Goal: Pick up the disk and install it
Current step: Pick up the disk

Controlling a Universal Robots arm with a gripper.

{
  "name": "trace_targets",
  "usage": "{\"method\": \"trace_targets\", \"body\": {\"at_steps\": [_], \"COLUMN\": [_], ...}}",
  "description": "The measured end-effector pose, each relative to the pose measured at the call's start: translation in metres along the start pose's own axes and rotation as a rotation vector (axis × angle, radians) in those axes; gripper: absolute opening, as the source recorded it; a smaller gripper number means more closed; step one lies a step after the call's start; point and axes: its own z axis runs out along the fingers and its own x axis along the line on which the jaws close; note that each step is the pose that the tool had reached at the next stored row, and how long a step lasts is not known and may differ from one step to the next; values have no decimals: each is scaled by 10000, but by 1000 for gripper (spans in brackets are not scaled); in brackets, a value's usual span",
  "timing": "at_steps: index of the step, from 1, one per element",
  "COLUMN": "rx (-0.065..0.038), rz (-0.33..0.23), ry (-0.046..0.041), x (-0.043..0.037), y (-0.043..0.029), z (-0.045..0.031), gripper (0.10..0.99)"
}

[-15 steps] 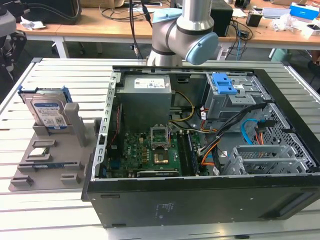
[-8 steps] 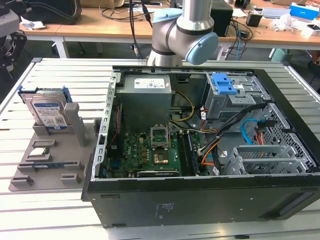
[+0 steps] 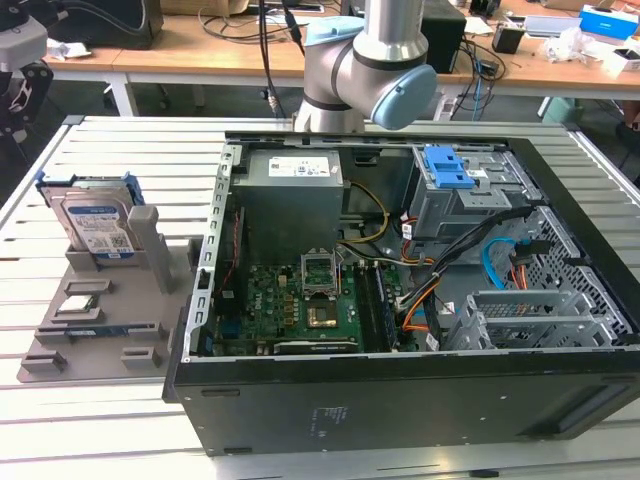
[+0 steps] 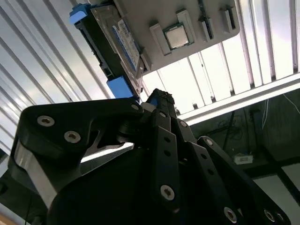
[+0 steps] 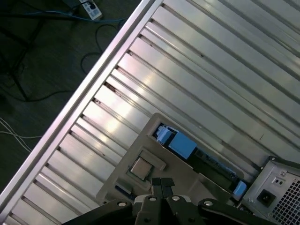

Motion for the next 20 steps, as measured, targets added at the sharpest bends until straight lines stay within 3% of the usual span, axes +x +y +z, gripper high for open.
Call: {"method": "trace_targets", "body": {"at_steps": [20], "rx": [7], "rz": [-2483], "ry": [88], "x": [0], "y": [0], "z": [0], "gripper": [106]}}
